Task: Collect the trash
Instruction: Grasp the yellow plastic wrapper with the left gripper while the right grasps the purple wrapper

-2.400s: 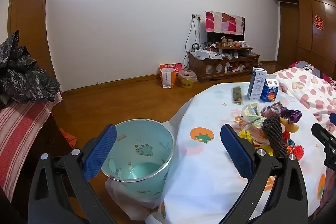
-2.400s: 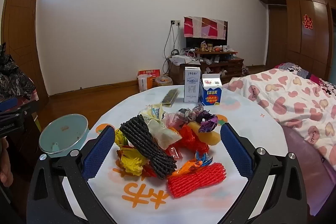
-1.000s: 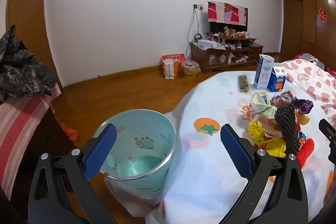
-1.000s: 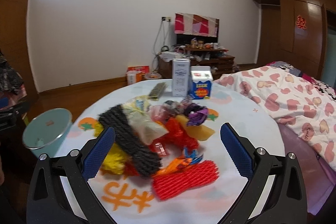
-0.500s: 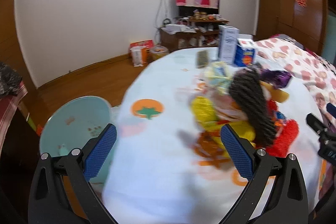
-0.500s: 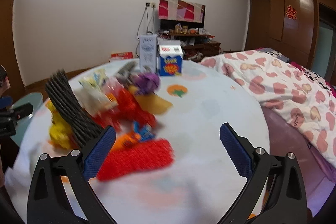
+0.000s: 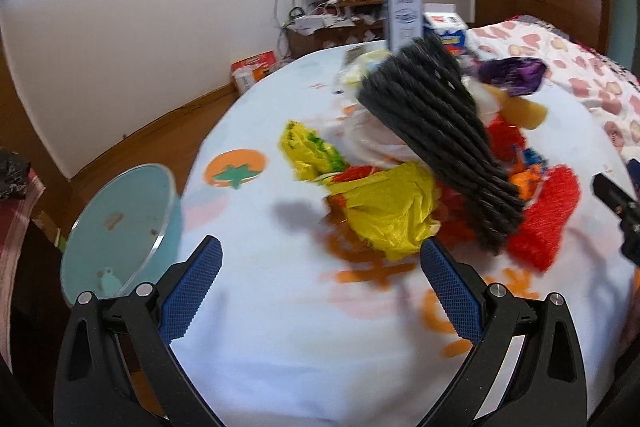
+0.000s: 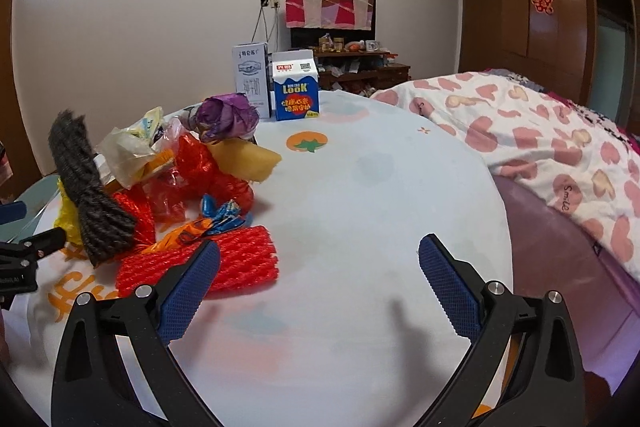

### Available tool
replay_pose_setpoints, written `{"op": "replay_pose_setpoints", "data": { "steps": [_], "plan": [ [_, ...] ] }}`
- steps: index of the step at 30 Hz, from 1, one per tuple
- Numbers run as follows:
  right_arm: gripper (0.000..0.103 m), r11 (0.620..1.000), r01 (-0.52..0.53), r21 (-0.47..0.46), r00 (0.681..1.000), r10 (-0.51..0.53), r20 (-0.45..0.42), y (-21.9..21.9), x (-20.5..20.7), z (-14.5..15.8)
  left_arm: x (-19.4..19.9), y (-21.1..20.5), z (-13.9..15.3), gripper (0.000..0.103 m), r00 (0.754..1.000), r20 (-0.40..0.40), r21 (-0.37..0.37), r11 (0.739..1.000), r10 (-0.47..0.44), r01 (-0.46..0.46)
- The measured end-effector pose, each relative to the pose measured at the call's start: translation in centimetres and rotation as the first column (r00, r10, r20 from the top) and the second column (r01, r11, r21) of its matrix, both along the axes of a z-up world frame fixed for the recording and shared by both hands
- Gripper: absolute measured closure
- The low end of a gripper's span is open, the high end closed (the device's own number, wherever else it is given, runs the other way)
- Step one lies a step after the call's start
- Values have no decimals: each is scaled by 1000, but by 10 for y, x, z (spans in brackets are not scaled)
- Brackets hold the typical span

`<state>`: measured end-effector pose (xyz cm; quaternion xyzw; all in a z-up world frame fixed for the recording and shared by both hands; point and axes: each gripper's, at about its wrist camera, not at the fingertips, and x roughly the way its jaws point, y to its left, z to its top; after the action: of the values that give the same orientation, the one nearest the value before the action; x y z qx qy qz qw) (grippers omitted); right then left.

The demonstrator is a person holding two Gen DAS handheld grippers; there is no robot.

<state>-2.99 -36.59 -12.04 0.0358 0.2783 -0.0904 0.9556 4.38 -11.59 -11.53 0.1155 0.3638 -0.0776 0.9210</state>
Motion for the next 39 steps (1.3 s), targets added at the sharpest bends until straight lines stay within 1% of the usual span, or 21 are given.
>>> {"op": "replay_pose_setpoints", "data": {
  "steps": [2,5,9,10,11,13,17,20,22,24,25,26,27,28,30,31,32,35,37,38,39],
  "plan": [
    [5,1000,0,10,1000,0,-1,-2,0,-2,1,14,1,6,1000,4,36,999,24,-24],
    [5,1000,-4,16,1000,4,-2,-1,1,-3,7,36,3,6,998,13,65,996,64,-65],
    [5,1000,-10,17,1000,10,2,3,1,-2,15,58,8,6,993,14,62,991,120,-120],
    [5,1000,-11,16,1000,11,5,4,1,-2,15,60,10,6,992,8,46,991,126,-127],
    [5,1000,-11,14,1000,11,6,4,1,-2,14,60,12,6,992,5,19,992,122,-122],
    [5,1000,-15,7,1000,15,8,6,0,-1,10,53,17,6,994,16,4,994,111,-111],
    [5,1000,-7,-2,1000,7,8,3,0,-1,0,27,22,6,998,14,-41,998,53,-53],
    [5,1000,-3,0,1000,3,9,1,0,-1,-3,7,14,6,1000,9,-20,1000,5,-5],
    [5,1000,-11,-5,1000,11,10,2,-1,0,-2,1,6,6,1000,-4,-14,1000,-6,6],
    [5,1000,-16,-9,1000,17,12,3,0,0,7,-1,-4,13,999,-40,-20,1000,-8,8],
    [5,1000,-19,-10,1000,19,13,3,0,0,10,-1,-8,30,998,-64,-37,999,-18,16],
    [5,1000,-21,-11,1000,21,14,3,0,0,13,2,-10,42,995,-95,-68,997,-35,29],
    [5,1000,-21,-12,1000,21,15,2,-1,0,14,3,-11,49,993,-106,-88,995,-48,39],
    [5,1000,-20,-14,1000,20,14,2,0,0,13,4,-10,72,993,-105,-97,994,-63,53],
    [5,1000,-16,-13,1000,16,12,1,1,0,10,6,-6,76,992,-89,-100,991,-93,84],
    [5,1000,-14,-12,1000,14,10,-1,2,1,7,8,-2,80,991,-75,-102,990,-107,99],
    [5,1000,-11,-11,1000,11,10,-3,3,2,6,8,0,91,991,-66,-102,989,-116,109],
    [5,1000,-4,-2,1000,4,14,-10,5,10,4,17,10,91,991,-41,-108,987,-126,121],
    [6,1000,10,10,1000,-10,16,-18,12,20,4,25,19,91,993,-8,-106,987,-121,120],
    [10,1000,15,15,1000,-16,13,-21,16,24,4,28,25,91,993,11,-105,988,-116,117],
    [21,1000,18,17,1000,-18,4,-24,22,27,4,32,29,91,994,23,-108,988,-109,111]
  ]
}}
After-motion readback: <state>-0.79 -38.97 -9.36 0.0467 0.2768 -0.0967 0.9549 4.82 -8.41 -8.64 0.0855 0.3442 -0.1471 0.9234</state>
